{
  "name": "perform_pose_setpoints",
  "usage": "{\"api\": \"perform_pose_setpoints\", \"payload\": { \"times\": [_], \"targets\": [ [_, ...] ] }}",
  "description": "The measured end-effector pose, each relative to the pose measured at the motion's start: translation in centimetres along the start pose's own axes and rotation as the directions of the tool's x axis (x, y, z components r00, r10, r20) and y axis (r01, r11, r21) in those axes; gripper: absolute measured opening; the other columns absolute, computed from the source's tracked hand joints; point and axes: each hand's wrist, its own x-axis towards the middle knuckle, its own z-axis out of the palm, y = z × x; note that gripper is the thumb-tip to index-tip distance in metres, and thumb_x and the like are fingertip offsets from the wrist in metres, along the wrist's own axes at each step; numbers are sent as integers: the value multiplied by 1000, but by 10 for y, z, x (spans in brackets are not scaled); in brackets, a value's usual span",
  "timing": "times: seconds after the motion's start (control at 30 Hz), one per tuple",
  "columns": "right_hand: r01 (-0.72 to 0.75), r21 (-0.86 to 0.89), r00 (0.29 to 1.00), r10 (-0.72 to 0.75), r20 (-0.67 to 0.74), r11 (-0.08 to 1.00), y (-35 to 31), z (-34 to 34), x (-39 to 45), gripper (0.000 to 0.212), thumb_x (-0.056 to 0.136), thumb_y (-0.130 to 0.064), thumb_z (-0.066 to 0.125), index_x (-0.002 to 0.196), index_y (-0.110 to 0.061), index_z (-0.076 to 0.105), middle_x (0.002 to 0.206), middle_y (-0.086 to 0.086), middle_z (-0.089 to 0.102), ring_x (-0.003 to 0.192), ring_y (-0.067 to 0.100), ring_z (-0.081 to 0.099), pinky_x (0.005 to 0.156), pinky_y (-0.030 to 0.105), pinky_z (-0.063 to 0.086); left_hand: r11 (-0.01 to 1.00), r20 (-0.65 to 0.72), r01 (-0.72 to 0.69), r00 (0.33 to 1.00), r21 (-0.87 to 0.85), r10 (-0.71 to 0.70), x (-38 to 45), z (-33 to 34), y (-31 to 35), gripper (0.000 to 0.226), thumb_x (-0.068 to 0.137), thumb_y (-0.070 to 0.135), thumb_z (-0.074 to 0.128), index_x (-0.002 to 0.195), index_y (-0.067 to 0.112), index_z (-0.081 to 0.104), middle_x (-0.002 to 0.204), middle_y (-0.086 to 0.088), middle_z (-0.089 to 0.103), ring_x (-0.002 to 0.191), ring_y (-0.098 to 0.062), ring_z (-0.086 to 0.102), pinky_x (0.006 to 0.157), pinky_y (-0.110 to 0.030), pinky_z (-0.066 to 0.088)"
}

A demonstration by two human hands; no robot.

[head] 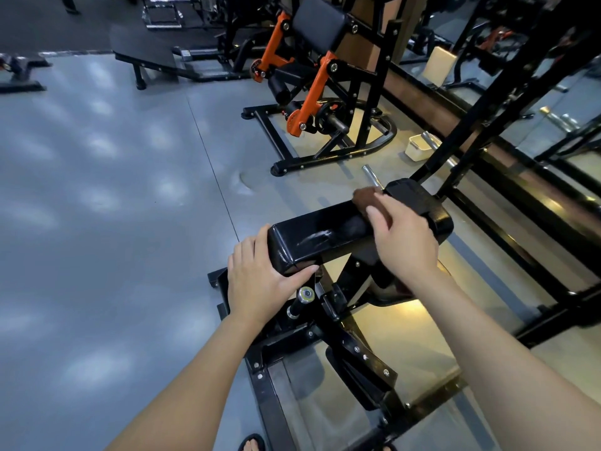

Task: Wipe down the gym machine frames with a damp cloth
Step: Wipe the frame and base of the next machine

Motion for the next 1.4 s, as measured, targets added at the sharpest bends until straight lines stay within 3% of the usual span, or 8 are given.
{"api": "perform_pose_setpoints", "payload": {
  "times": [0.23, 0.43, 0.63, 0.8, 1.0, 1.17, 1.27, 1.4],
  "targets": [
    [241, 37, 968, -243, 57, 970, -12, 4, -36, 44, 106, -47, 50, 150, -38, 51, 154, -16, 50, 121, 7, 62, 94, 28, 52, 1000, 1, 8, 1000, -13, -7, 0, 0, 0, 108, 67, 93, 59, 148, 24, 40, 119, 6, 51, 111, -18, 46, 102, -41, 44],
    [-17, 26, 1000, 16, 12, 1000, -3, 5, 7, 47, 106, -49, 49, 151, -36, 50, 154, -10, 53, 125, 17, 62, 97, 45, 57, 1000, 5, 0, 1000, -4, 0, -1, -1, 1, 106, 68, 92, 59, 147, 25, 39, 119, 6, 51, 110, -18, 45, 101, -39, 44],
    [218, 69, 975, -221, 38, 974, 1, 3, -39, 44, 105, -48, 51, 148, -40, 53, 154, -20, 49, 125, 6, 60, 95, 34, 56, 1000, 5, 19, 1000, -19, -19, 1, -1, 2, 106, 66, 93, 60, 146, 26, 40, 117, 7, 50, 110, -18, 45, 101, -39, 44],
    [-56, 21, 998, 57, -27, 998, 2, 5, 7, 45, 107, -49, 45, 150, -36, 51, 152, -9, 55, 126, 18, 61, 97, 46, 57, 1000, 6, 21, 1000, 1, -21, -1, 0, 1, 108, 66, 93, 60, 147, 25, 39, 117, 7, 50, 110, -18, 45, 101, -39, 44],
    [164, -7, 987, -164, 3, 987, -13, 5, -37, 43, 107, -46, 49, 148, -37, 53, 153, -15, 52, 121, 8, 63, 87, 39, 61, 1000, 5, 24, 1000, -16, -24, 1, -1, 2, 107, 66, 91, 62, 147, 25, 39, 116, 6, 50, 110, -18, 45, 101, -39, 44],
    [-72, -47, 997, 72, -6, 996, 1, -3, 10, 44, 108, -46, 45, 150, -35, 51, 151, -10, 56, 122, 20, 64, 95, 47, 58, 1000, 7, 22, 1000, -18, -22, 0, 0, 2, 106, 66, 91, 62, 147, 26, 40, 117, 7, 50, 111, -18, 45, 103, -39, 44],
    [50, -27, 997, -48, 66, 998, -20, 1, 1, 44, 109, -42, 45, 152, -34, 50, 158, -13, 47, 133, 17, 56, 104, 43, 51, 999, 9, 25, 1000, -31, -25, 0, -1, 2, 106, 66, 90, 62, 147, 26, 39, 118, 7, 51, 112, -18, 45, 104, -40, 43],
    [184, -43, 981, -180, 76, 982, 2, -12, -26, 43, 107, -46, 45, 150, -41, 49, 153, -17, 52, 122, 9, 62, 89, 38, 60, 999, 9, 24, 1000, -48, -23, 0, -2, 3, 105, 66, 89, 64, 147, 26, 40, 117, 7, 50, 112, -18, 44, 104, -41, 43]
  ]
}}
